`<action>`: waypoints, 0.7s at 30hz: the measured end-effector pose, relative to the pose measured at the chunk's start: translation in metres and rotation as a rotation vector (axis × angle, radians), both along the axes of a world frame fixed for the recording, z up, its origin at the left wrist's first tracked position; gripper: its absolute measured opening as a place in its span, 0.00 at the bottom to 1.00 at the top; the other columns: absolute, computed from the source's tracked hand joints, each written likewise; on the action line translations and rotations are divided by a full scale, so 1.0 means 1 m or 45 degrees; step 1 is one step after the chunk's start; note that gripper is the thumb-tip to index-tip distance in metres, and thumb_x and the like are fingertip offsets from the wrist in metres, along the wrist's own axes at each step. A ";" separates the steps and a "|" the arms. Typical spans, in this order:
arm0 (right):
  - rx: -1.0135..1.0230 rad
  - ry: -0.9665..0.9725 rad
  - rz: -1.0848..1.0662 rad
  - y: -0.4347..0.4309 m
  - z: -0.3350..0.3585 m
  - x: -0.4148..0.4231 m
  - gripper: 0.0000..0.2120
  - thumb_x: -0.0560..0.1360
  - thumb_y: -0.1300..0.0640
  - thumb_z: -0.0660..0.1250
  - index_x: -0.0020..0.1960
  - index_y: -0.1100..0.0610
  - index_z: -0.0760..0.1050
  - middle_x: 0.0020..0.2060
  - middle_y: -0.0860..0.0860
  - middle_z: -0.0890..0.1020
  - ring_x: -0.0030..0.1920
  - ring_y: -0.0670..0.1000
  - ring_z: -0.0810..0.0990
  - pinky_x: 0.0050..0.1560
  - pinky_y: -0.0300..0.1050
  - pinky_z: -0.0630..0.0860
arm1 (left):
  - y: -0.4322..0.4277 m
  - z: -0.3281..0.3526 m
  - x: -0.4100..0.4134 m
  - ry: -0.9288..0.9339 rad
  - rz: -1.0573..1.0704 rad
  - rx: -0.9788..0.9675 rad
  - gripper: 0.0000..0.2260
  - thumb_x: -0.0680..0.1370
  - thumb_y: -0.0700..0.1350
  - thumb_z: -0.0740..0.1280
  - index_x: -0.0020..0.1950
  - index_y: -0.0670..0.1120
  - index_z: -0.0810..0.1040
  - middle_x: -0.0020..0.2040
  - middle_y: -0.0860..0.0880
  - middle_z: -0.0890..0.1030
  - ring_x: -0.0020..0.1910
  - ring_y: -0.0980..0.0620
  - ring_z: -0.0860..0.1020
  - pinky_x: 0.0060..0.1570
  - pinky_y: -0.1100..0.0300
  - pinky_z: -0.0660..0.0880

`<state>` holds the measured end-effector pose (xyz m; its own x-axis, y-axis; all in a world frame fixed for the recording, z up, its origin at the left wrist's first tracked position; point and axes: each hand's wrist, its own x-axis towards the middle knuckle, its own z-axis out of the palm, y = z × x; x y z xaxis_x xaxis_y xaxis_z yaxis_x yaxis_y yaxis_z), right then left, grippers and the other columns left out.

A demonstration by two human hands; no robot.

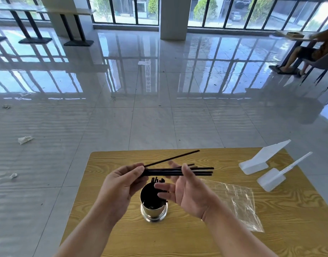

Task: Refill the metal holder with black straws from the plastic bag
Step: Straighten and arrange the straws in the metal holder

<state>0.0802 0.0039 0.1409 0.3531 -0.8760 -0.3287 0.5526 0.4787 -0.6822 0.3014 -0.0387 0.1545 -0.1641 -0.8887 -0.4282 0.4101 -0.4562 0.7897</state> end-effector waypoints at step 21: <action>-0.556 1.616 -0.104 -0.019 -0.026 0.030 0.13 0.80 0.44 0.71 0.41 0.51 0.82 0.38 0.46 0.83 0.40 0.46 0.81 0.42 0.41 0.80 | -0.007 -0.074 0.021 -1.236 -0.333 -0.308 0.02 0.78 0.52 0.72 0.50 0.57 0.82 0.42 0.56 0.86 0.36 0.60 0.82 0.35 0.57 0.80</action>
